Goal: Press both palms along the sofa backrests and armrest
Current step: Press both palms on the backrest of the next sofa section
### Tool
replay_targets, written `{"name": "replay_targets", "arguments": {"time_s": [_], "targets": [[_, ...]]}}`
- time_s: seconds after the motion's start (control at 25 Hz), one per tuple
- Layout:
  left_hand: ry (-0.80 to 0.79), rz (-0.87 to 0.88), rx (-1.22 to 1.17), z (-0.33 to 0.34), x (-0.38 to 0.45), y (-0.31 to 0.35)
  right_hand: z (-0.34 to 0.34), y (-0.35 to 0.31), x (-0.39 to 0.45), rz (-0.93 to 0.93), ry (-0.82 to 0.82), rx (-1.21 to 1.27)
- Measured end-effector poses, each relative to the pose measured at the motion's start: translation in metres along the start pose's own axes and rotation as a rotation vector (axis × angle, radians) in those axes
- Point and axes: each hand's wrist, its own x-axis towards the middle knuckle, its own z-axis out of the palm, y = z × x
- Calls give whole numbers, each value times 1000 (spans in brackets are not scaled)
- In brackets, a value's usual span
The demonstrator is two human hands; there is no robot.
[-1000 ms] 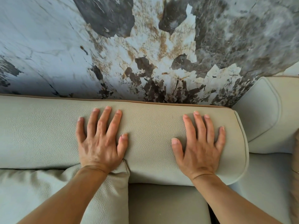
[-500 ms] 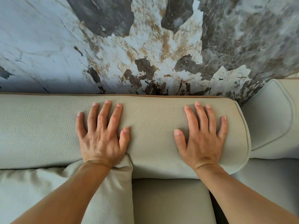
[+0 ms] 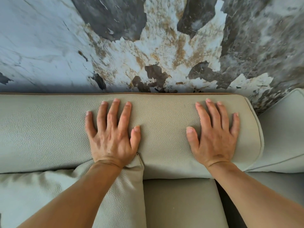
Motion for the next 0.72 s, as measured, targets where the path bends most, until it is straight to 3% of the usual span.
{"name": "replay_targets", "arguments": {"time_s": [0.72], "targets": [[-59, -5, -45, 9, 16, 3, 19, 4, 22, -18, 70, -21]]}}
